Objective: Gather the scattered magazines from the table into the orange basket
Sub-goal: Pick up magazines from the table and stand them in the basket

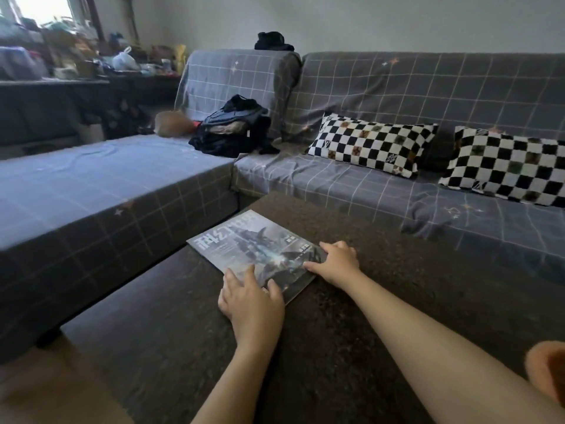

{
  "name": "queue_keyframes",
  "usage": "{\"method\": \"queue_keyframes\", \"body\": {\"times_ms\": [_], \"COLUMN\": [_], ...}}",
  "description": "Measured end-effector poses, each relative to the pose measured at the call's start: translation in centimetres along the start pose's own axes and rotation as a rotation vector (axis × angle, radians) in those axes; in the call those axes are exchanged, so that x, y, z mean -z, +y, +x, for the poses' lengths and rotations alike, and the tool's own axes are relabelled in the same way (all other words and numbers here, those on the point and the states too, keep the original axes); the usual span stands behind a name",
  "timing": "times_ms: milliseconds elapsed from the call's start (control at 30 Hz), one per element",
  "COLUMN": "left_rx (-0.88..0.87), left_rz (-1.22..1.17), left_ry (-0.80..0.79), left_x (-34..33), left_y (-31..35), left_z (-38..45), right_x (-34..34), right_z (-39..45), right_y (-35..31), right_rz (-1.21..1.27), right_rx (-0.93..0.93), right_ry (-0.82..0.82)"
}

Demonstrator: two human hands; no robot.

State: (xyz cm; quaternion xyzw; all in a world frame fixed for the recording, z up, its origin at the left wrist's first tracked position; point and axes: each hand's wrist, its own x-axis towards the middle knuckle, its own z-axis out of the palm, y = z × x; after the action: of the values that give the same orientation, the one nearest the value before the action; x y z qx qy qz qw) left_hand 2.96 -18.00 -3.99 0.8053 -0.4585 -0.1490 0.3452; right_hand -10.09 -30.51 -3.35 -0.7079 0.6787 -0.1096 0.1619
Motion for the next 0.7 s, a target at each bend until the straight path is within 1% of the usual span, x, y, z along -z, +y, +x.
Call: {"method": "queue_keyframes", "body": {"times_ms": [100,200,300,367,433,500,567,634,700], "left_rx": [0.020,0.078,0.246,0.361,0.427,0.419,0.367,0.298,0.228], "left_rz": [-0.049,-0.197,-0.438,-0.520,-0.564,-0.602,-0.644,-0.681,-0.705], "left_ry": [0.012,-0.012,-0.058,-0.106,-0.217,-0.343,-0.411,-0.415,-0.408], "left_x": [0.7,1.9,3.5,5.1,6.4,7.5,8.6,10.2,11.9], "left_y": [0.0,-0.2,-0.6,-0.9,-1.2,-1.6,-2.1,-2.7,-3.2], "left_z": [-0.2,-0.3,-0.4,-1.2,-2.6,-4.4,-6.5,-8.5,-10.2], "right_x": [0.9,1.6,2.2,2.8,3.4,3.8,4.0,4.1,4.2], "right_z": [-1.7,-4.3,-7.5,-10.0,-12.6,-15.2,-18.1,-20.8,-23.4], "right_y": [-0.1,0.2,0.4,0.5,0.6,0.7,0.7,0.9,1.1], "right_rz": [-0.047,-0.033,-0.026,-0.019,0.033,0.127,0.183,0.270,0.433], "right_rx": [-0.032,-0.100,-0.154,-0.189,-0.225,-0.262,-0.288,-0.326,-0.362], "right_ry": [-0.012,-0.055,-0.125,-0.165,-0.220,-0.267,-0.290,-0.277,-0.229]}}
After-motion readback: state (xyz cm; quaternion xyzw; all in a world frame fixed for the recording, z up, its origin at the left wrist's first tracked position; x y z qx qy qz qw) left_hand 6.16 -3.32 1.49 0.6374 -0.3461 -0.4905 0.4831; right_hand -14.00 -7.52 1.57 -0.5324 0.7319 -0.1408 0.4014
